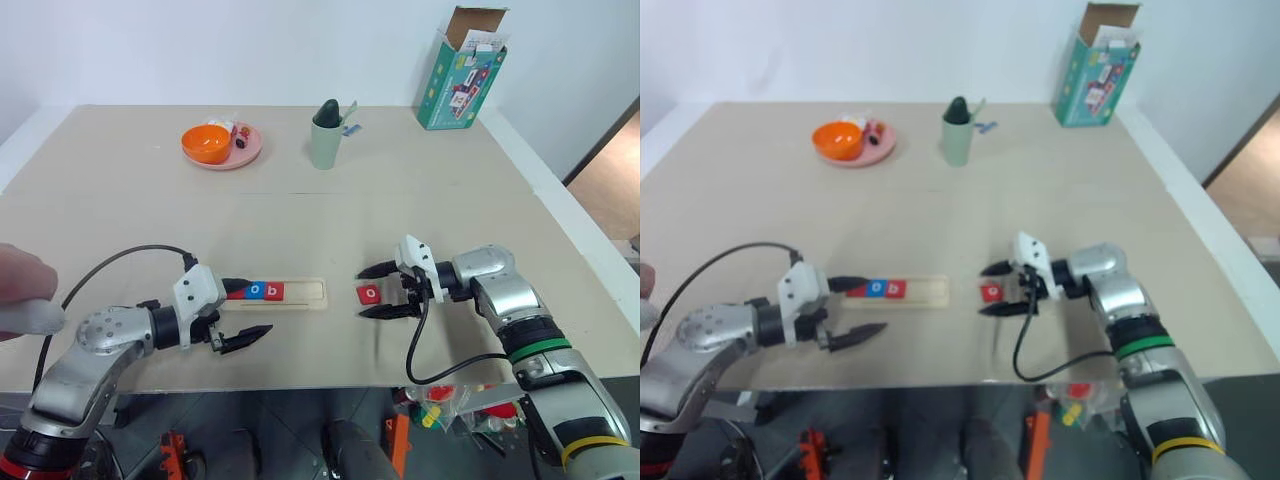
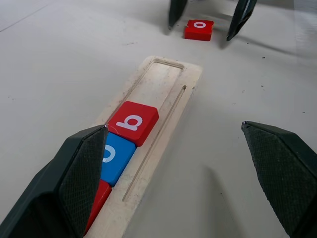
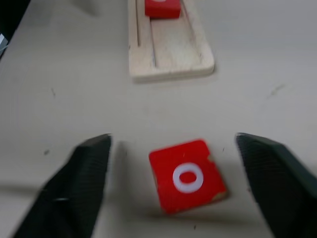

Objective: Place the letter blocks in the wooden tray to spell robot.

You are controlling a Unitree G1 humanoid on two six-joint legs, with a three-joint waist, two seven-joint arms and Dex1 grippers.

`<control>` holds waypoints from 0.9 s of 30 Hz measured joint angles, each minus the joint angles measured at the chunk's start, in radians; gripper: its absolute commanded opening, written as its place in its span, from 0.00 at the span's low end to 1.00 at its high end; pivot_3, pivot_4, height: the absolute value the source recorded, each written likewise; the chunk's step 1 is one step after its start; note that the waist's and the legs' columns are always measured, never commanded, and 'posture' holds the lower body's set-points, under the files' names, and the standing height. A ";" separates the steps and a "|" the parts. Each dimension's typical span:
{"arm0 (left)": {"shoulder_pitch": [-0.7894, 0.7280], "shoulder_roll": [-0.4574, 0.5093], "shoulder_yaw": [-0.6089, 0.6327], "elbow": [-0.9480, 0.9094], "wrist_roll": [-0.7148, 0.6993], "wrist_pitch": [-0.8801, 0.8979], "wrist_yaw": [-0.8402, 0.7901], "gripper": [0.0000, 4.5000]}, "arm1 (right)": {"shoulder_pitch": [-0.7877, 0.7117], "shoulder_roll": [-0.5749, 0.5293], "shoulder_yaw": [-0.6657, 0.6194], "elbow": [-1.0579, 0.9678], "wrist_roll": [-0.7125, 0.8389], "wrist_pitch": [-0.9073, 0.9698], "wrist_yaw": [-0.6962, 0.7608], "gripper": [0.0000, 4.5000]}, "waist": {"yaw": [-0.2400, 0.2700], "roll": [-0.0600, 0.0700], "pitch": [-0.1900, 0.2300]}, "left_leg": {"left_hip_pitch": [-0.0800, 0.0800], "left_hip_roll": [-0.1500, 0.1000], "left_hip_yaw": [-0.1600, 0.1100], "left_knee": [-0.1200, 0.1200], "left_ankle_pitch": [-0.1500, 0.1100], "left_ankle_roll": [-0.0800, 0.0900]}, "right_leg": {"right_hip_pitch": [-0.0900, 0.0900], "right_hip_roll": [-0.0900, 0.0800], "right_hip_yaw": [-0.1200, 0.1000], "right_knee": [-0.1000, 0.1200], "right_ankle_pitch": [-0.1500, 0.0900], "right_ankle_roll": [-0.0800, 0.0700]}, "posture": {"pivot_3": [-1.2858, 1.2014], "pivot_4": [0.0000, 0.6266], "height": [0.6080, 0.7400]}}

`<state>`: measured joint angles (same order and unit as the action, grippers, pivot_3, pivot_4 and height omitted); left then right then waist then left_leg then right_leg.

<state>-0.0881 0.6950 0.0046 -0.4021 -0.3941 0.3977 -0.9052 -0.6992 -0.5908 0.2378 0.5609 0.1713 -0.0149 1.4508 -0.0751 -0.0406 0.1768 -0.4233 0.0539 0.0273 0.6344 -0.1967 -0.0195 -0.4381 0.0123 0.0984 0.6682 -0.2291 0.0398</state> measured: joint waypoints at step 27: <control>-0.003 0.022 0.002 0.000 0.001 0.001 -0.003 1.00 | -0.015 0.034 -0.053 0.151 -0.001 -0.145 0.000 0.79 | 0.000 0.000 0.000 | 0.003 0.000 0.000 0.003 0.001 -0.001 | 0.003 0.000 0.001 0.000 0.003 0.000 | 0.52 0.24 1.00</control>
<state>-0.0906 0.7166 0.0065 -0.4022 -0.3933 0.3991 -0.9083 -0.7146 -0.5570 0.1849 0.7115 0.1707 -0.1600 1.4512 -0.0752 -0.0406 0.1767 -0.4207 0.0541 0.0275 0.6375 -0.1958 -0.0205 -0.4352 0.0127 0.0990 0.6684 -0.2259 0.0400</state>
